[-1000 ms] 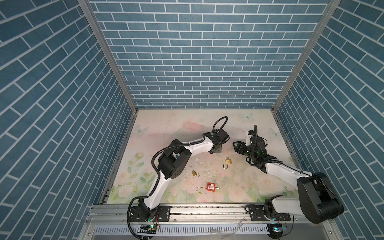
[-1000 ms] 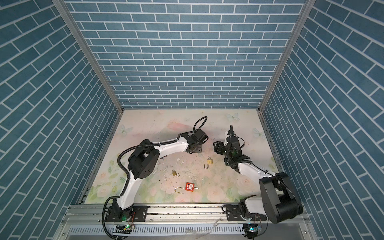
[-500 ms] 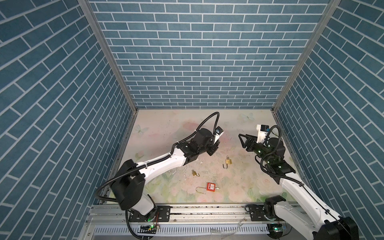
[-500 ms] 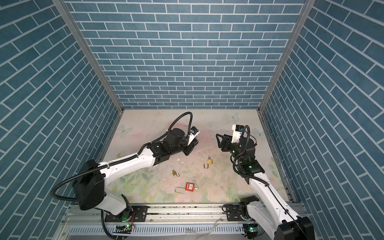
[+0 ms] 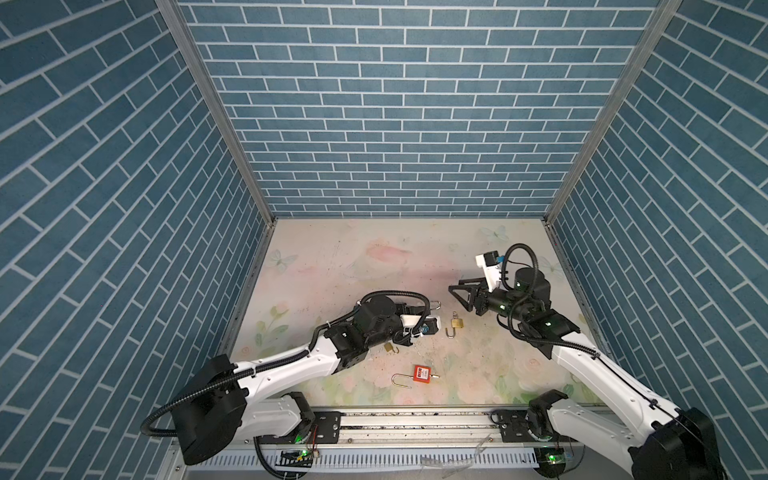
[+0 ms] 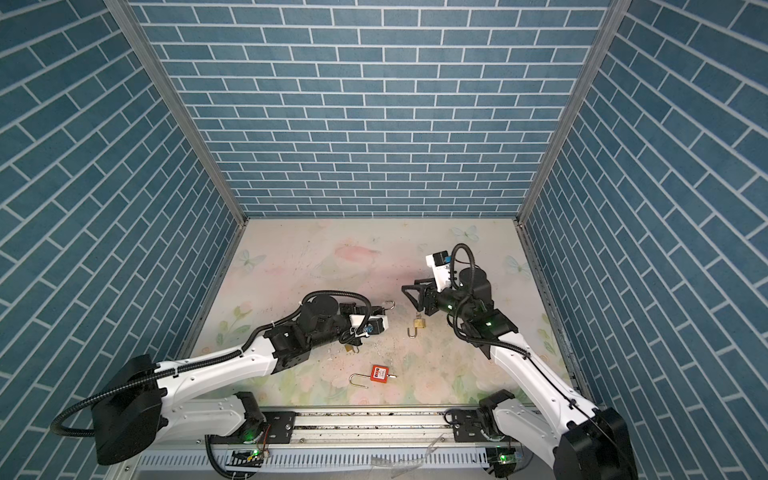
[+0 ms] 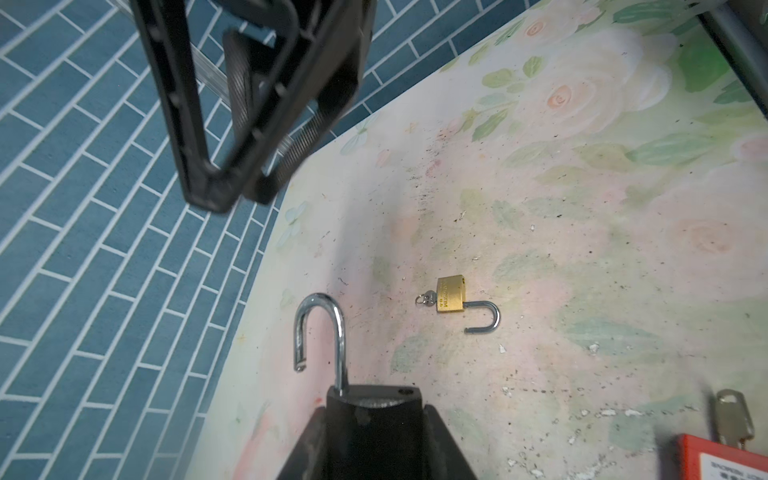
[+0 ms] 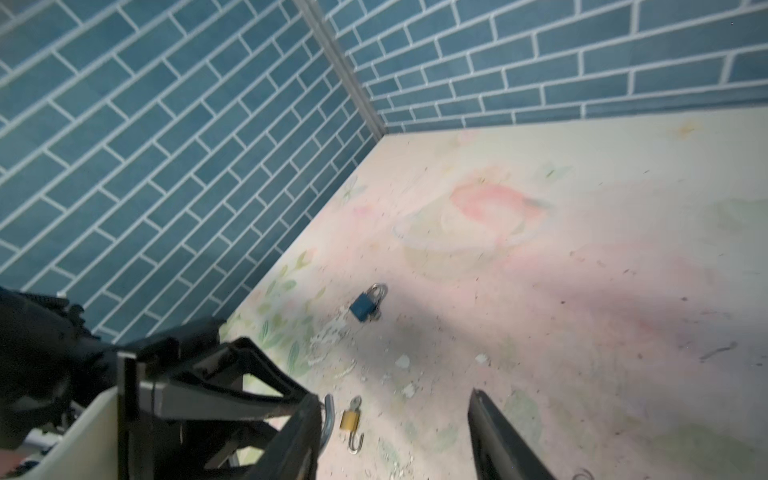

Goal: Lock with the key

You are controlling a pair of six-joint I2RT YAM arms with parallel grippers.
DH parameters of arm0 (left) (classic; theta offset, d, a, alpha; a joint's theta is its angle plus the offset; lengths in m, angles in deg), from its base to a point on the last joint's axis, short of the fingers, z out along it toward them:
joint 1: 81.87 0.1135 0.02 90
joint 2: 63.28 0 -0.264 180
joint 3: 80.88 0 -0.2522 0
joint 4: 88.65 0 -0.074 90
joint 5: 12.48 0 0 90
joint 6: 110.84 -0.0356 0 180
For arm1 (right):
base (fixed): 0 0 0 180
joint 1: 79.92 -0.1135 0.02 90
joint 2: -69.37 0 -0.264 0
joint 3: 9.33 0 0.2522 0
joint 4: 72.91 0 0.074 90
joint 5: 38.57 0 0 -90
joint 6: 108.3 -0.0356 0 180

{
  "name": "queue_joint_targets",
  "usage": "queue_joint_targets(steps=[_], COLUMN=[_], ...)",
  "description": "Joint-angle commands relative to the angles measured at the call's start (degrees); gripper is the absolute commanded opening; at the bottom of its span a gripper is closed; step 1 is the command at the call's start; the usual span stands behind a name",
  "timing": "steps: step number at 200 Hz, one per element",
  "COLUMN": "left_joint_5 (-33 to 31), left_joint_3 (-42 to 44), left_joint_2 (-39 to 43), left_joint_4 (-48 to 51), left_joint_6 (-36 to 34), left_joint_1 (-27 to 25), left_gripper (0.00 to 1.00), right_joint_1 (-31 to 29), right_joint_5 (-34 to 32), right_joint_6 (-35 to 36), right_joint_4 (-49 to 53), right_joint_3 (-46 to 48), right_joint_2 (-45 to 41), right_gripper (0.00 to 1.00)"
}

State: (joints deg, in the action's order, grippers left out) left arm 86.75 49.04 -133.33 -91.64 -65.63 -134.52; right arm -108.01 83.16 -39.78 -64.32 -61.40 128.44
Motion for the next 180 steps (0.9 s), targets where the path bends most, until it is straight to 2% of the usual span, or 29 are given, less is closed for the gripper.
queue_joint_targets(steps=[1,45,118,136,163,180], left_joint_5=[-0.3,-1.5,-2.4,-2.6,-2.9,-2.0], left_joint_3=[0.9,1.3,1.4,1.4,1.4,1.5], left_joint_2=[1.1,1.6,2.6,2.3,1.9,1.9], left_joint_4=[-3.1,-2.5,-4.4,-4.2,-3.1,-3.0], left_joint_6=[-4.2,-5.7,-5.2,-4.8,-3.9,-3.0], left_joint_1=[-0.1,0.0,0.0,0.0,0.0,0.0], left_gripper=[0.0,0.0,0.0,0.0,0.0,0.0], right_joint_1=[-2.7,-5.0,-5.5,-5.5,-5.2,-4.8], right_joint_5=[-0.5,-1.6,-3.8,-5.5,-14.5,-13.6], right_joint_6=[5.4,7.4,7.2,6.8,4.3,4.9], right_joint_4=[3.7,6.4,9.1,10.1,12.4,11.1], right_joint_3=[-3.1,-4.8,-3.7,-3.9,-4.5,-3.2], right_joint_2=[2.4,6.1,8.6,7.7,4.0,0.4], right_gripper=[0.57,0.56,0.49,0.46,0.42,0.41])
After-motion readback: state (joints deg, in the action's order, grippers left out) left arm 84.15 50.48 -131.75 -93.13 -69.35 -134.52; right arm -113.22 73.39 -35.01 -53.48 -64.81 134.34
